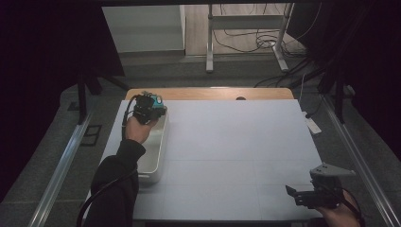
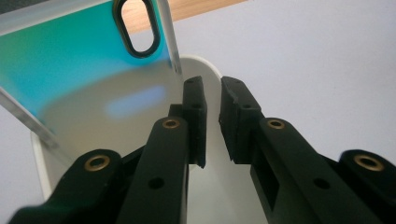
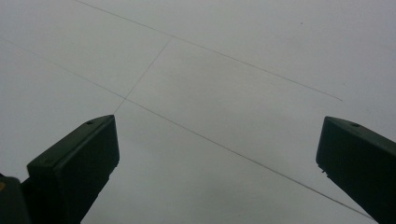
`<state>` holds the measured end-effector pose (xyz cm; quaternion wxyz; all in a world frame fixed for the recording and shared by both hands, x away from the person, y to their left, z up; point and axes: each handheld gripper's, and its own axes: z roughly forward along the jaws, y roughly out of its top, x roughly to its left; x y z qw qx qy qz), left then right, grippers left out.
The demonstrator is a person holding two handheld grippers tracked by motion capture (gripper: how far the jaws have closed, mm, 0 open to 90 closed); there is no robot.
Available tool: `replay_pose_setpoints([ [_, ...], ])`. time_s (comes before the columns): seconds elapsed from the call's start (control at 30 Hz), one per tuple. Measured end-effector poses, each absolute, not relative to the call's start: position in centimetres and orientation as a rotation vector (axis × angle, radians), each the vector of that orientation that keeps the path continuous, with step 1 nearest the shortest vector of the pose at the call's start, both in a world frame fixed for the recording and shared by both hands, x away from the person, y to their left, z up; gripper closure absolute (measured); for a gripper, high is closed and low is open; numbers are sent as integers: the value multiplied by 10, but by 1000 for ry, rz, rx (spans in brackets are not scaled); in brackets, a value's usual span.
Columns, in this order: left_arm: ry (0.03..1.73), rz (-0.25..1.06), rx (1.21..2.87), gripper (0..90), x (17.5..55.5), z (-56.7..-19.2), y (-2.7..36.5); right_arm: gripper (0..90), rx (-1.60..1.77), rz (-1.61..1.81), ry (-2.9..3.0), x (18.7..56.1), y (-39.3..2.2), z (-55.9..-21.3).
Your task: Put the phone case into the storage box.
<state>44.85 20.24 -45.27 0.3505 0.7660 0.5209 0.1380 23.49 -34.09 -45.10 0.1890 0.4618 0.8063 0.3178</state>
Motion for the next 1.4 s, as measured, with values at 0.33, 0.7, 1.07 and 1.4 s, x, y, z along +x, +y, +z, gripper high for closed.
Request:
replay_pose_setpoints([
  [0.33,1296,325,1957,757,444,-449,205,0,1296,889,2270,235,-341,-451],
  [0.7,1255,311,1932,605,438,-445,206,0,1297,888,2268,235,-341,-451],
  [1.07,1233,337,1917,433,433,-442,207,0,1296,888,2267,235,-340,-451],
  [1.4,1203,320,1914,250,426,-440,208,0,1297,885,2268,235,-340,-451],
])
